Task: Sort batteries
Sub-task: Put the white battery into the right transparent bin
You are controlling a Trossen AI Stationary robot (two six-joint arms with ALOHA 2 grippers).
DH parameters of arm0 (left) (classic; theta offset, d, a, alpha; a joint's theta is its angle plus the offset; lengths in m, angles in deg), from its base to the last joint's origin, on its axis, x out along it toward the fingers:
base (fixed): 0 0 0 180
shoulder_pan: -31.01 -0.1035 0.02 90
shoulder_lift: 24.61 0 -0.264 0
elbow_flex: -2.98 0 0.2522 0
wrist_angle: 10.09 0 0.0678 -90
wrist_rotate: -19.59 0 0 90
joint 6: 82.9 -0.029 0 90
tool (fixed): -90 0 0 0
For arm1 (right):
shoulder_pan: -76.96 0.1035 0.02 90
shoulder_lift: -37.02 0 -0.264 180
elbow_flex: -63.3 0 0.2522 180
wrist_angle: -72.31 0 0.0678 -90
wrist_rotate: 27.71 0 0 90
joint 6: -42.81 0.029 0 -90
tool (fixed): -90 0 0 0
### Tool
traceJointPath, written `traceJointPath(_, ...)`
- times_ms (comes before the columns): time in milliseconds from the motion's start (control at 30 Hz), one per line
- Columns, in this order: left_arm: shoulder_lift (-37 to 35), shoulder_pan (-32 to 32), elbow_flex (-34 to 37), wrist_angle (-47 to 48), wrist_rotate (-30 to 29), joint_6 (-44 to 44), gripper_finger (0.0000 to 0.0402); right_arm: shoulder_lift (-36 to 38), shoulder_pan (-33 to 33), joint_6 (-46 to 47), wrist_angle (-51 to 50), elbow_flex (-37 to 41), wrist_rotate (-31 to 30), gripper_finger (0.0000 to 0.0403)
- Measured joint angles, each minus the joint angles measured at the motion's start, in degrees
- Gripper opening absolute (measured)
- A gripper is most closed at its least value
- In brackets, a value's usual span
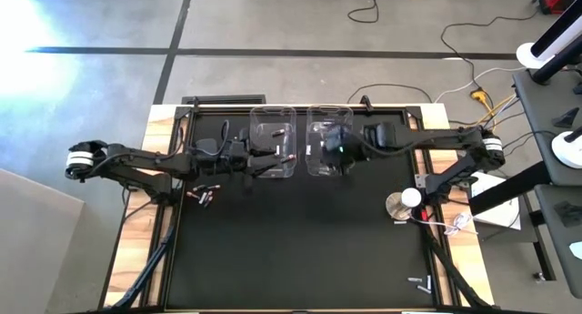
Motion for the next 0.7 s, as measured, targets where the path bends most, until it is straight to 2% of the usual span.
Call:
traceJointPath(100, 0.0, 0.0, 0.0, 0.0, 0.0, 0.3, 0.0159, -2.2, -4.3, 0.6, 2.1, 0.0, 1.3, 0.0028)
traceJointPath(233, 0.0, 0.0, 0.0, 0.0, 0.0, 0.5, 0.0159, -6.6, -7.4, -0.4, 5.5, 0.0, 6.5, 0.0028)
traceJointPath(433, 0.0, 0.0, 0.0, 0.7, 0.0, 0.9, 0.0159, -14.6, -10.3, -4.0, 1.7, -2.1, 6.6, 0.0028)
traceJointPath(700, 0.0, 0.0, 0.0, 1.9, 0.0, 0.5, 0.0159, -21.4, -14.1, -6.4, -2.2, -3.7, 6.7, 0.0028)
